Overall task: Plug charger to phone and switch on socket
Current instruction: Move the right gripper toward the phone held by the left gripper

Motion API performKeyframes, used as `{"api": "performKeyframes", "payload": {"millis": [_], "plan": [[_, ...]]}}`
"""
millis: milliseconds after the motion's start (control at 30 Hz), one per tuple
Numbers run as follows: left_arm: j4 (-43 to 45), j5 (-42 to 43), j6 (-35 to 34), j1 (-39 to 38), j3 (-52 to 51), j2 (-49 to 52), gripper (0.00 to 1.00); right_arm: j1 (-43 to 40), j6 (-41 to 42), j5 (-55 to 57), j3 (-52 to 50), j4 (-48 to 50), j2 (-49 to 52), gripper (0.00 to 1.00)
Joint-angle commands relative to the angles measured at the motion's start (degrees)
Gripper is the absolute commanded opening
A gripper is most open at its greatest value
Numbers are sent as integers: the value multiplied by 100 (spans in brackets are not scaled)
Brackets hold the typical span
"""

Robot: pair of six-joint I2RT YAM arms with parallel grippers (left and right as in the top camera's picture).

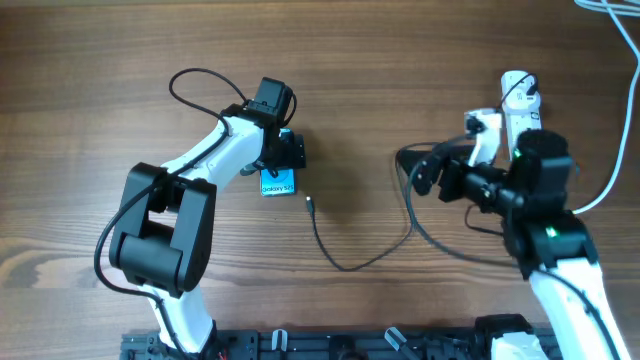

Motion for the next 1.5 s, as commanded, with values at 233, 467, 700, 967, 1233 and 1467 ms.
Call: {"api": "performKeyframes", "payload": {"millis": [233, 467, 700, 967, 1233, 1467], "plan": [[33, -109, -358, 0, -85, 76, 85, 916, 264, -518, 96, 680, 2494, 98], [66, -190, -514, 0, -168, 87, 84, 1725, 448, -455, 94, 1856, 3722, 100], [37, -267, -514, 0, -181, 120, 77, 1808, 444, -20, 92, 2013, 3906, 100], [79, -535, -507, 0, -181, 120, 77, 1808, 415, 42, 92, 2057, 3906, 100], [125, -538, -483, 0, -184, 400, 86, 1810, 415, 42, 92, 2055, 3906, 100], [127, -514, -483, 0, -175, 417, 73, 1810, 411, 37, 92, 2046, 3906, 100]]}}
